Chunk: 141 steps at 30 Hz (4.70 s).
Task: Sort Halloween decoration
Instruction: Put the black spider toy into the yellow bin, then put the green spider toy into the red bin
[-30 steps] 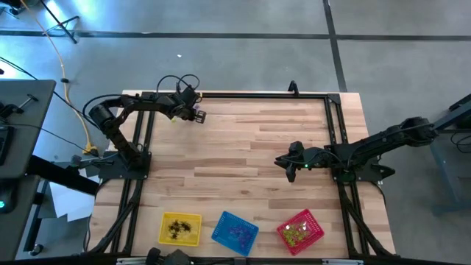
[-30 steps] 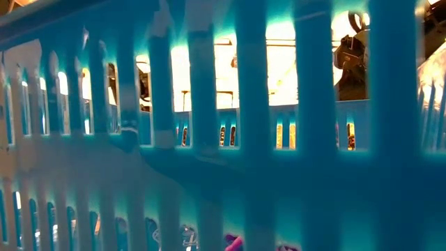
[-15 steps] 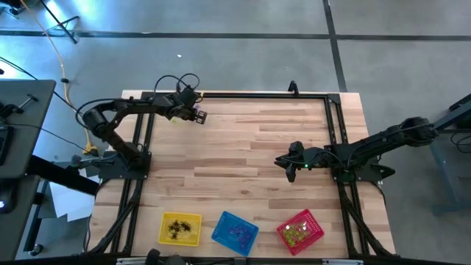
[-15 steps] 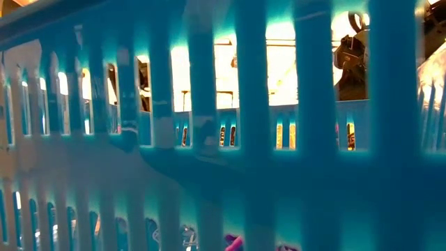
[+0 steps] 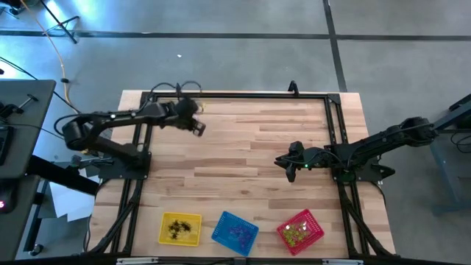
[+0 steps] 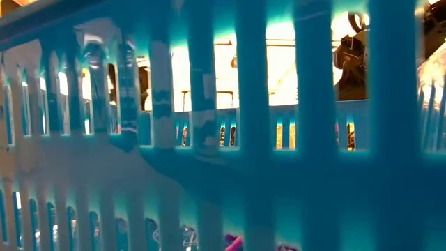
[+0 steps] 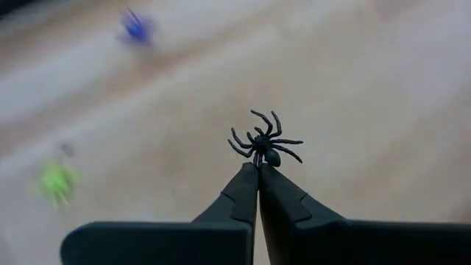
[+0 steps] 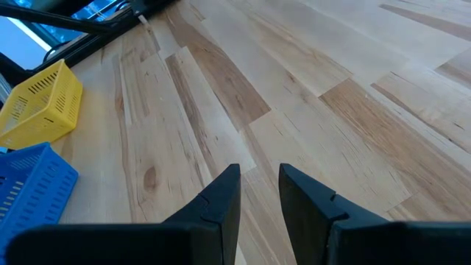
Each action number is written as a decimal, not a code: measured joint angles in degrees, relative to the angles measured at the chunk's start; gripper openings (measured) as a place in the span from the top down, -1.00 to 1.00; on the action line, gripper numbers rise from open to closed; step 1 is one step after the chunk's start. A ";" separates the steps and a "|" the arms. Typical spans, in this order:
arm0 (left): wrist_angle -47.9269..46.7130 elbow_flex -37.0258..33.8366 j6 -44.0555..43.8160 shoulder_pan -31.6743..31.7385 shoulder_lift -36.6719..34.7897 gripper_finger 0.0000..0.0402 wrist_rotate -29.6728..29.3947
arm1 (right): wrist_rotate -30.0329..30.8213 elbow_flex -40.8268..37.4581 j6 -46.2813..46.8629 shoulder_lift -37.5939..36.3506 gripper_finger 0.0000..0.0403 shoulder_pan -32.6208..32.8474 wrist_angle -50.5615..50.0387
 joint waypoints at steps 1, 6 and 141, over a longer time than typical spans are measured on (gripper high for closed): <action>-2.11 0.00 -1.44 -2.48 -0.99 1.00 -0.25 | -0.01 0.00 0.00 -0.01 0.55 0.02 0.00; -10.08 0.00 -13.71 -18.74 -5.98 1.00 -5.44 | -0.01 0.00 0.00 -0.01 0.55 0.00 0.00; 7.13 -8.74 5.12 20.34 5.39 0.14 -3.27 | -0.01 0.00 0.00 -0.01 0.55 0.02 -1.05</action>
